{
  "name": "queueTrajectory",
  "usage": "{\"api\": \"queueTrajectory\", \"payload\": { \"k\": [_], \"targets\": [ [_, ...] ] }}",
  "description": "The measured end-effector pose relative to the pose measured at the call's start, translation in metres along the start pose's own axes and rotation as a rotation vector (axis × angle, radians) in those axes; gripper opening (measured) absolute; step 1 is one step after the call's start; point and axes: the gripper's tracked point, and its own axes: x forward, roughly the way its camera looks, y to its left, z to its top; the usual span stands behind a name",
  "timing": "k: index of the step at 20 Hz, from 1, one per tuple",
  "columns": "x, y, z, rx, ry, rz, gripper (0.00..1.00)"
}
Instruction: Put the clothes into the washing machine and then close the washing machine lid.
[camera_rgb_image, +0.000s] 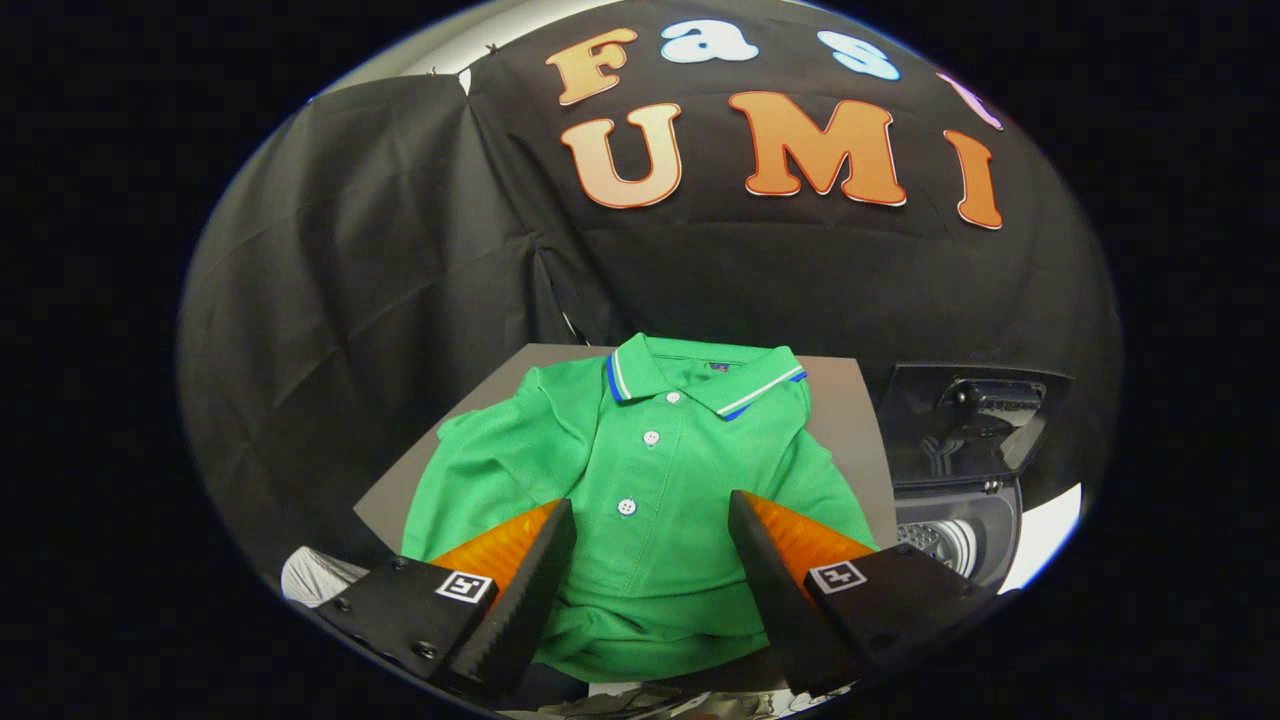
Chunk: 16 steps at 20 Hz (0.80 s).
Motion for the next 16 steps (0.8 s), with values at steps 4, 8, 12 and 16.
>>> {"api": "queueTrajectory", "payload": {
  "k": [4,8,12,16],
  "targets": [
    [0.0080,0.0004,-0.0020,-0.028,0.009,-0.016,0.99],
    [0.0095,-0.0014,-0.0051,-0.070,0.009,-0.023,0.99],
    [0.0103,-0.0019,-0.0074,-0.083,0.006,-0.010,1.00],
    [0.0106,-0.0001,-0.0098,-0.104,0.006,0.030,0.83]
  ]
}}
